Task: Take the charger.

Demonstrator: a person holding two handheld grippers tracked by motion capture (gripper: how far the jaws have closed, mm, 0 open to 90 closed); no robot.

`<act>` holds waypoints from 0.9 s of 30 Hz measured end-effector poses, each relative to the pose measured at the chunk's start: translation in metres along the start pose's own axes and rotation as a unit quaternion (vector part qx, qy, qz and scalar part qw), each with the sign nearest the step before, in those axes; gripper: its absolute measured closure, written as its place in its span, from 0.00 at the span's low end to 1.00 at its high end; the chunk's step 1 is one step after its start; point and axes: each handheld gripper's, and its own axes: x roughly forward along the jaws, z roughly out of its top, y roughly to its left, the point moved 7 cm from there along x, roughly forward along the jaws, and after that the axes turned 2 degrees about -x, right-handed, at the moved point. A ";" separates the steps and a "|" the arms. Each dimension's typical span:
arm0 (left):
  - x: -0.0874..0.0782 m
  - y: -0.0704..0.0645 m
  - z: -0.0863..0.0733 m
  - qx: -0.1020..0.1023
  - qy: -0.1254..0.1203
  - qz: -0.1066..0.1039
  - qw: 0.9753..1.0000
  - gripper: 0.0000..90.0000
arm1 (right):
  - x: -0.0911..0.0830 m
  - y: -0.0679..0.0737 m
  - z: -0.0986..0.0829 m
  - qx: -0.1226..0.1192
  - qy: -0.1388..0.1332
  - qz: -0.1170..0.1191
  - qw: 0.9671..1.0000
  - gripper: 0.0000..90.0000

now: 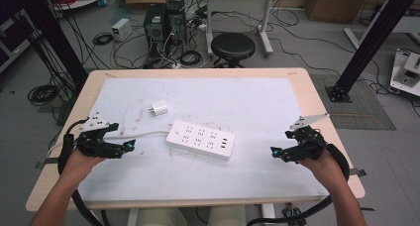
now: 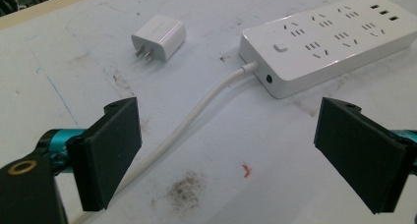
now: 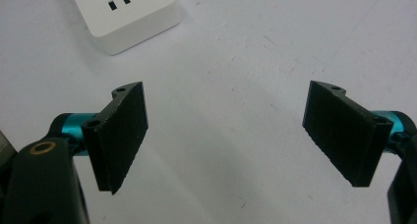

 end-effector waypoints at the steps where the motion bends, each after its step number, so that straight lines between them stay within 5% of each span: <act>1: 0.000 0.000 0.001 0.001 -0.001 -0.001 1.000 0.12 | -0.001 0.000 0.000 -0.001 -0.001 0.000 1.000 0.19; 12: 0.010 0.007 0.020 0.002 0.006 -0.017 1.000 0.12 | -0.002 -0.001 0.006 -0.006 -0.005 0.006 1.000 0.19; 16: 0.019 0.010 0.039 0.023 0.008 -0.032 0.999 0.12 | 0.003 -0.004 0.009 -0.002 -0.003 0.007 1.000 0.19; 21: 0.034 0.007 0.061 0.077 0.001 -0.071 0.995 0.12 | 0.007 -0.005 0.013 -0.004 0.006 0.013 1.000 0.19; 27: 0.057 0.011 0.084 0.099 -0.013 -0.103 0.990 0.12 | 0.006 -0.009 0.016 0.005 0.011 0.010 1.000 0.19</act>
